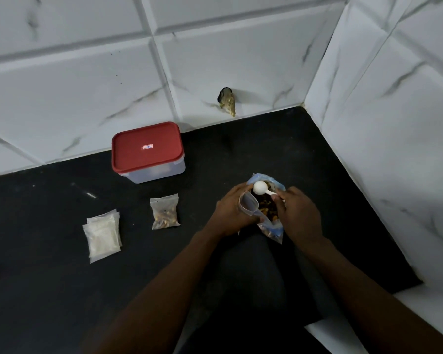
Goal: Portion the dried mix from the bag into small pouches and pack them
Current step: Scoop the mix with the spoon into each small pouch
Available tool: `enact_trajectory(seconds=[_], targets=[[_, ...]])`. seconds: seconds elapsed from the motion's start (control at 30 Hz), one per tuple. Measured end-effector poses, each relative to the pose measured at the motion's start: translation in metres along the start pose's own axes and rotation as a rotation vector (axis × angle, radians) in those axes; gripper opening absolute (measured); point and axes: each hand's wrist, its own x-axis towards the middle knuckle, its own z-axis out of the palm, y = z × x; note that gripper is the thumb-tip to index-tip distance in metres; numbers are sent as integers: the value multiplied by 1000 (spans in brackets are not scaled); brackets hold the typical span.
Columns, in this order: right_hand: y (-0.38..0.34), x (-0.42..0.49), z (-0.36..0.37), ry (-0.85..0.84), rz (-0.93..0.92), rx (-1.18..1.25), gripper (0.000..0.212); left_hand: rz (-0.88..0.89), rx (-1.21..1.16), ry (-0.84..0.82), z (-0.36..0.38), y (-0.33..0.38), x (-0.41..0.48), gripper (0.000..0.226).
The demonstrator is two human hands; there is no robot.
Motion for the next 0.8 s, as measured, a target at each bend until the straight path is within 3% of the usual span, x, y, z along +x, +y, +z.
enact_trajectory(seconds=[0.47, 0.8], targets=[[11, 5, -1, 130, -104, -91, 19, 98, -48, 26, 6, -1, -6, 84], [-24, 16, -14, -262, 193, -309, 32, 82, -47, 36, 3, -2, -5, 83]])
